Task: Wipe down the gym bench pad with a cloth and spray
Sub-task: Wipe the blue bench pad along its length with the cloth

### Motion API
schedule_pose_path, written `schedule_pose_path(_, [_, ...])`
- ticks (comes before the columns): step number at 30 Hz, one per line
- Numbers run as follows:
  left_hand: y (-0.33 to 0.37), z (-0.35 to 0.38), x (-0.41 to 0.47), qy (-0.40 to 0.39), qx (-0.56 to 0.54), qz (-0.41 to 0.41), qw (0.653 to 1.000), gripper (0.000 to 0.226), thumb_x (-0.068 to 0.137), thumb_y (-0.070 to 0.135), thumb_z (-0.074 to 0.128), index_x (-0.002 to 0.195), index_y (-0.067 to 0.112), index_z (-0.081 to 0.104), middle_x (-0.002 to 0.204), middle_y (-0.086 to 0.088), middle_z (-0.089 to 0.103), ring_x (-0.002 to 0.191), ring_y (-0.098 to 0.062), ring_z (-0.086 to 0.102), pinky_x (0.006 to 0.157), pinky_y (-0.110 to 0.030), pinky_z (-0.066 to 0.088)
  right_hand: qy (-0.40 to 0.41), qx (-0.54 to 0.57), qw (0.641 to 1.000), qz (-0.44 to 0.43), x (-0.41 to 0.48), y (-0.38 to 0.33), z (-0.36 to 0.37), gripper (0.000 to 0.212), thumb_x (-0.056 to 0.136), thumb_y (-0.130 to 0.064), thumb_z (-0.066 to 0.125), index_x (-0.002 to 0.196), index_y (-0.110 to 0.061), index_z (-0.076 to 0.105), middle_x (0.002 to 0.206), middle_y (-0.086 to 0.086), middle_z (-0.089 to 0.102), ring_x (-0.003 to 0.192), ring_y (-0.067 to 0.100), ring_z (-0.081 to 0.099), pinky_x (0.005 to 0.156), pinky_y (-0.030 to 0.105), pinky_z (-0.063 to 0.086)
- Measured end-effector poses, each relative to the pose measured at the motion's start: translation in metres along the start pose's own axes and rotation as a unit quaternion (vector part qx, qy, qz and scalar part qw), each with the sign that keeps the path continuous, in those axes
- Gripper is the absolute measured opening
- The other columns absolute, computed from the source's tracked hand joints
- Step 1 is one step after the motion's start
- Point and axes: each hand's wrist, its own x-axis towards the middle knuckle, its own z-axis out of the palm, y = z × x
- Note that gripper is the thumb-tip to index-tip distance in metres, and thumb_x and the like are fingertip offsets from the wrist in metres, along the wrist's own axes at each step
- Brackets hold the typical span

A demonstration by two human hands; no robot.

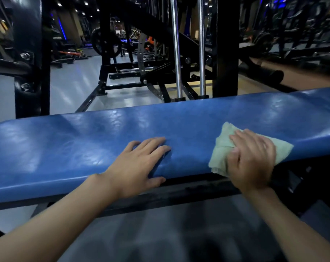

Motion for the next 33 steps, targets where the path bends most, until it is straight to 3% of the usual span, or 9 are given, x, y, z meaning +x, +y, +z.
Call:
schedule_pose_path(4, [0.023, 0.001, 0.02, -0.009, 0.02, -0.024, 0.999, 0.075, 0.076, 0.07, 0.048, 0.139, 0.031, 0.038, 0.134, 0.008, 0.047, 0.121, -0.018, 0.043, 0.097, -0.041, 0.037, 0.013, -0.01, 0.993, 0.114, -0.001, -0.029, 0.008, 0.037, 0.081, -0.02, 0.042, 0.1, -0.008, 0.072, 0.117, 0.011, 0.07, 0.12, 0.033, 0.059, 0.108, 0.05, 0.028])
schedule_pose_path(9, [0.031, -0.005, 0.041, 0.001, 0.08, -0.029, 0.996, 0.075, 0.067, 0.077, 0.048, 0.129, 0.034, 0.048, 0.103, 0.003, 0.047, 0.093, -0.025, 0.05, 0.081, -0.04, 0.042, -0.045, 0.013, 0.998, -0.035, -0.001, -0.007, 0.001, 0.041, 0.087, -0.025, 0.039, 0.105, -0.007, 0.071, 0.118, 0.011, 0.069, 0.117, 0.032, 0.06, 0.103, 0.049, 0.035])
schedule_pose_path(11, [0.033, -0.007, 0.042, -0.002, 0.085, -0.033, 0.996, 0.076, 0.065, 0.077, 0.046, 0.127, 0.033, 0.049, 0.101, 0.003, 0.045, 0.091, -0.025, 0.049, 0.079, -0.039, 0.041, -0.038, -0.007, 0.999, -0.021, 0.006, 0.024, -0.005, 0.042, 0.087, -0.023, 0.038, 0.105, -0.005, 0.072, 0.117, 0.012, 0.069, 0.117, 0.032, 0.06, 0.103, 0.048, 0.036])
schedule_pose_path(15, [0.038, -0.008, 0.051, -0.024, 0.05, -0.003, 0.998, 0.069, 0.07, 0.071, 0.053, 0.123, 0.027, 0.046, 0.128, 0.005, 0.045, 0.118, -0.022, 0.046, 0.094, -0.04, 0.038, -0.001, -0.038, 0.993, 0.111, 0.005, 0.021, 0.0, 0.041, 0.086, -0.019, 0.038, 0.104, -0.005, 0.072, 0.117, 0.011, 0.069, 0.121, 0.032, 0.058, 0.108, 0.051, 0.033])
schedule_pose_path(18, [0.046, -0.008, 0.067, -0.028, 0.003, 0.048, 0.998, 0.066, 0.078, 0.066, 0.058, 0.127, 0.024, 0.041, 0.159, 0.01, 0.024, 0.142, -0.015, 0.027, 0.11, -0.04, 0.029, 0.016, -0.058, 0.983, 0.172, -0.001, -0.004, 0.007, 0.04, 0.085, -0.018, 0.04, 0.106, -0.007, 0.071, 0.121, 0.012, 0.068, 0.126, 0.033, 0.055, 0.113, 0.05, 0.026])
schedule_pose_path(22, [0.065, -0.002, 0.094, -0.032, -0.012, 0.087, 0.996, 0.084, 0.082, 0.068, 0.056, 0.15, 0.029, 0.024, 0.162, 0.009, 0.018, 0.147, -0.014, 0.017, 0.116, -0.04, 0.02, -0.055, -0.062, 0.995, 0.057, -0.001, 0.026, -0.01, 0.046, 0.089, -0.024, 0.034, 0.112, -0.006, 0.069, 0.124, 0.013, 0.066, 0.124, 0.033, 0.055, 0.109, 0.05, 0.033])
schedule_pose_path(25, [0.077, 0.009, 0.111, -0.045, 0.01, 0.092, 0.995, 0.088, 0.084, 0.068, 0.053, 0.153, 0.026, 0.017, 0.164, 0.005, 0.009, 0.15, -0.016, 0.009, 0.118, -0.042, 0.016, -0.078, -0.072, 0.994, 0.015, 0.007, 0.063, -0.017, 0.05, 0.089, -0.026, 0.03, 0.111, -0.006, 0.07, 0.121, 0.014, 0.066, 0.12, 0.034, 0.058, 0.105, 0.047, 0.035])
schedule_pose_path(30, [0.097, 0.015, 0.143, -0.043, 0.016, 0.116, 0.992, 0.096, 0.083, 0.067, 0.053, 0.156, 0.025, 0.007, 0.165, 0.0, 0.002, 0.151, -0.018, -0.001, 0.119, -0.044, 0.012, -0.003, -0.051, 0.995, 0.087, 0.009, 0.1, -0.014, 0.052, 0.094, -0.026, 0.027, 0.109, -0.004, 0.07, 0.121, 0.014, 0.067, 0.121, 0.034, 0.058, 0.106, 0.05, 0.034])
schedule_pose_path(33, [0.12, 0.015, 0.164, -0.036, 0.007, 0.104, 0.994, 0.091, 0.081, 0.072, 0.049, 0.153, 0.025, 0.017, 0.158, 0.003, 0.02, 0.146, -0.02, 0.019, 0.114, -0.043, 0.022, 0.014, -0.039, 0.995, 0.091, 0.001, 0.087, -0.007, 0.044, 0.091, -0.022, 0.035, 0.111, -0.004, 0.07, 0.124, 0.013, 0.065, 0.124, 0.034, 0.056, 0.111, 0.054, 0.029])
